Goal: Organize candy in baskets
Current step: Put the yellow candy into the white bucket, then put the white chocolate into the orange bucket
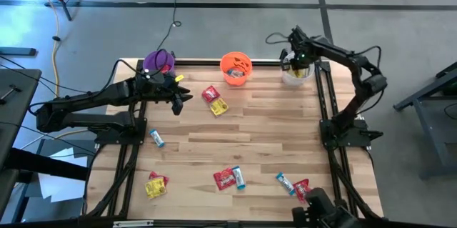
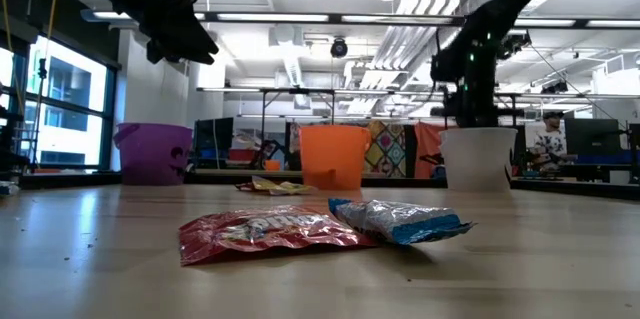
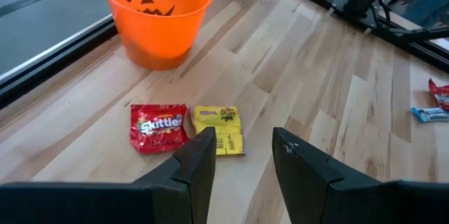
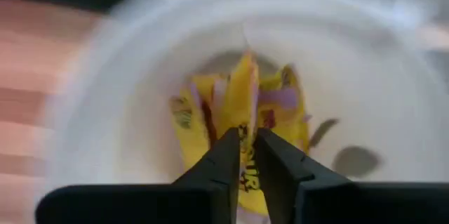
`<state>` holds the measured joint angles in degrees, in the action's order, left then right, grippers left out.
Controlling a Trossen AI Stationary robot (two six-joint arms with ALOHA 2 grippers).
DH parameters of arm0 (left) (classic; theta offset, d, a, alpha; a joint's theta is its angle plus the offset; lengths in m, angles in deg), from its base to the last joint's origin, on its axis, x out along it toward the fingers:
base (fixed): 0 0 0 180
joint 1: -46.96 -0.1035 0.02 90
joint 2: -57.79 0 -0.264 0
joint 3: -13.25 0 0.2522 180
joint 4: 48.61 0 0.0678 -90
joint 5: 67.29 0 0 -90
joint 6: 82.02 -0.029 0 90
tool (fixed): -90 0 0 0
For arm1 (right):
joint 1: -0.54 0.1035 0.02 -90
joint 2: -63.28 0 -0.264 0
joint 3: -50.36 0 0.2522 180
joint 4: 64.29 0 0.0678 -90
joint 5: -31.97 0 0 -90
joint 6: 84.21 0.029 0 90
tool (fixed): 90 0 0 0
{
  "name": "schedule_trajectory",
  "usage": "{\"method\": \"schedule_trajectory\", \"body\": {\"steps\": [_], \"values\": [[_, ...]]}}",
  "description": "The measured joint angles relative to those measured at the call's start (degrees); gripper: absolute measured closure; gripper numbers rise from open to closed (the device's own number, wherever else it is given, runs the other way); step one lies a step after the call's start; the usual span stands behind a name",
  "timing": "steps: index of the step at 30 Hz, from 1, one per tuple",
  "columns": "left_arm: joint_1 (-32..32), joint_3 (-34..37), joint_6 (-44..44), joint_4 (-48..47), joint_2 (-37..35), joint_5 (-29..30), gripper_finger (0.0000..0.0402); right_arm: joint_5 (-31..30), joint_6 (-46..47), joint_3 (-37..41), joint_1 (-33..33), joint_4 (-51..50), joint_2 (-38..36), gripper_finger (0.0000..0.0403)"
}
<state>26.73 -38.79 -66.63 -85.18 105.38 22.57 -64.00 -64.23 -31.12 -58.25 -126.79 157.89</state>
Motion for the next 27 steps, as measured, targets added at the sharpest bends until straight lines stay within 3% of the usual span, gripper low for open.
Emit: {"method": "schedule_trajectory", "body": {"steps": [6, 11, 19, 24, 27], "values": [[0.02, 0.0, -0.06, -0.04, -0.01, 0.0, 0.0273, 0.75, -1.37, -6.78, 2.88, -5.76, -7.48, 0.0312], [0.04, 0.0, 0.37, -0.04, -0.01, 3.01, 0.0273, 5.68, -1.84, -5.76, 15.06, -6.45, -13.0, 0.0268], [0.04, 0.0, -3.13, -0.12, -1.22, 3.12, 0.0301, 5.93, 21.48, 1.11, 46.01, 3.83, -16.34, 0.0266], [0.03, 0.0, -4.59, -0.04, -1.92, 1.03, 0.0333, 1.14, 38.1, 1.82, 63.35, 10.35, -12.74, 0.0267], [0.02, 0.0, -7.27, -0.14, -1.89, -2.22, 0.0348, -1.54, 46.55, 1.04, 70.5, 10.5, -8.91, 0.0267]]}}
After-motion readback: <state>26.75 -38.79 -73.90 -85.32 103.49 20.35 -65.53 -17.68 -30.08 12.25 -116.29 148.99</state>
